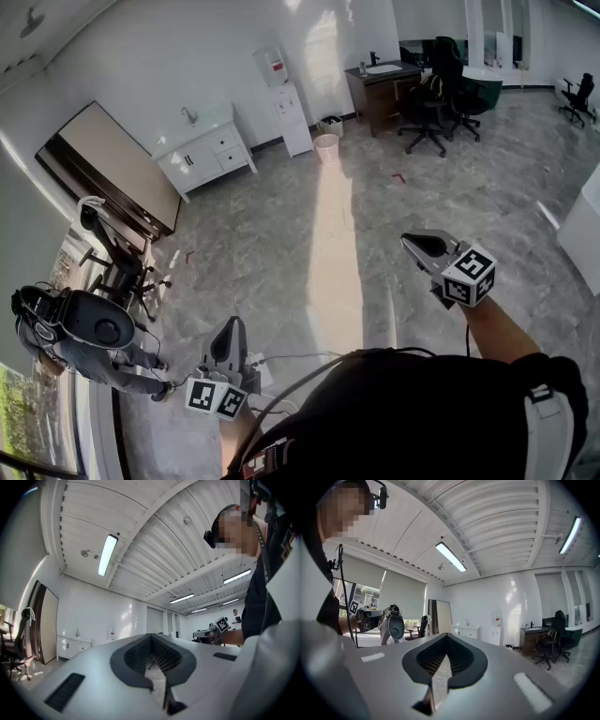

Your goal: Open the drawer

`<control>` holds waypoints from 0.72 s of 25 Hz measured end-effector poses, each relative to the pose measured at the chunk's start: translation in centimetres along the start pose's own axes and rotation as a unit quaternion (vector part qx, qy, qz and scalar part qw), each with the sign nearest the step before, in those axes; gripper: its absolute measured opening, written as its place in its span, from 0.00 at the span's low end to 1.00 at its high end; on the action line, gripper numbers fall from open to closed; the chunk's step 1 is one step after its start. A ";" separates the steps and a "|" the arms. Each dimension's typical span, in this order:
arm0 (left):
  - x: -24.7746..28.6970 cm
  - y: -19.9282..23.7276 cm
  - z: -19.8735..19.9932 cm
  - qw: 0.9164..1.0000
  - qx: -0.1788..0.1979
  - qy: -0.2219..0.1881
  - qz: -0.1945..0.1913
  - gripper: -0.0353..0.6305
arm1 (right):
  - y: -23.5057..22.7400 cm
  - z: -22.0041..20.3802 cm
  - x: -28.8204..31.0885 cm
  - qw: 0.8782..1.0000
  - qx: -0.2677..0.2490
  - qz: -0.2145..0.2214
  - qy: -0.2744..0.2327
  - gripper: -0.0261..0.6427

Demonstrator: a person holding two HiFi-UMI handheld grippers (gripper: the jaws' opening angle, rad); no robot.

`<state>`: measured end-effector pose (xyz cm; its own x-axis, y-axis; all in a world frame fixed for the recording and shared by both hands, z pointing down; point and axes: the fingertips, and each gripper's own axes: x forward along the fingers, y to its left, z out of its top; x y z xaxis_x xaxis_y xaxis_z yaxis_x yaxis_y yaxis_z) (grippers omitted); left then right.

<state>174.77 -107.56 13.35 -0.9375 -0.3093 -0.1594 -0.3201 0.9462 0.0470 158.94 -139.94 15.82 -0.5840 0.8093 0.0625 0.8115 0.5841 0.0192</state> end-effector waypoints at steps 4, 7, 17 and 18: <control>-0.1 0.6 0.3 1.000 0.000 0.001 -0.002 0.06 | 0.6 0.5 0.6 1.000 -0.001 -0.003 0.004 0.03; 0.0 1.0 0.0 1.000 0.000 0.001 -0.005 0.06 | 0.5 0.0 1.2 1.000 0.001 -0.003 0.006 0.03; -0.7 1.8 -0.7 1.000 -0.001 0.003 -0.007 0.06 | 0.9 -0.8 2.2 1.000 0.007 -0.008 0.008 0.03; -1.0 1.8 -0.6 1.000 -0.001 0.002 -0.006 0.06 | 1.1 -0.6 2.3 1.000 0.007 -0.007 0.008 0.03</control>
<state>175.00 -105.58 14.13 -0.9338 -0.3219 -0.1560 -0.3326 0.9419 0.0476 158.51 -137.43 16.62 -0.5953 0.7997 0.0784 0.8024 0.5967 0.0072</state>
